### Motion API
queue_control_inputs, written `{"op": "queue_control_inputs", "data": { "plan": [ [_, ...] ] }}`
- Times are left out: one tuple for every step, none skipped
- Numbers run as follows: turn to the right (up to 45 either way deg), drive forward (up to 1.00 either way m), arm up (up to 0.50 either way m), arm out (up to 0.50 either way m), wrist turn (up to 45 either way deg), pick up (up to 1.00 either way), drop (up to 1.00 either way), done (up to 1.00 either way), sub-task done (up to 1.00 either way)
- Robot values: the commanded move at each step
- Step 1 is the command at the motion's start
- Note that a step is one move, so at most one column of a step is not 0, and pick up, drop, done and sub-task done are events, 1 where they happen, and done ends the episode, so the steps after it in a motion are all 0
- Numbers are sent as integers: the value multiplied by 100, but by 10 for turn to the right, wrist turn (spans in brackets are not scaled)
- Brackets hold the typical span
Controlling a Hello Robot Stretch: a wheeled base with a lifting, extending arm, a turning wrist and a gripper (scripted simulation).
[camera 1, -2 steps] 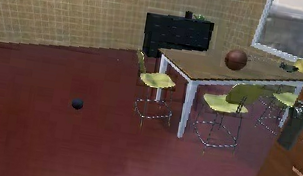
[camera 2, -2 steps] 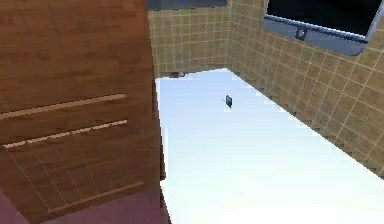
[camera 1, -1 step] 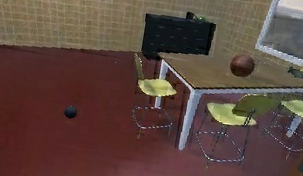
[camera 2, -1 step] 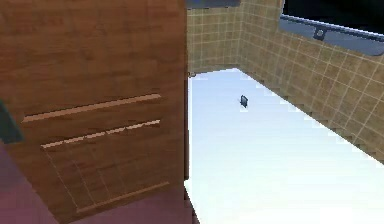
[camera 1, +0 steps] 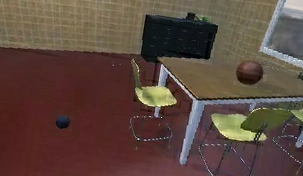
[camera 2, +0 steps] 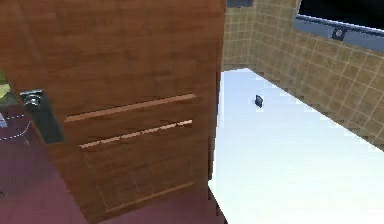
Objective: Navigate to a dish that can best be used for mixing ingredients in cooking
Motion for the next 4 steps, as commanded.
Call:
{"op": "queue_control_inputs", "data": {
  "plan": [
    [330, 0, 0, 0, 0, 0, 0, 0, 0],
    [0, 100, 0, 0, 0, 0, 0, 0, 0],
    [30, 0, 0, 0, 0, 0, 0, 0, 0],
    [0, 25, 0, 0, 0, 0, 0, 0, 0]
  ]
}}
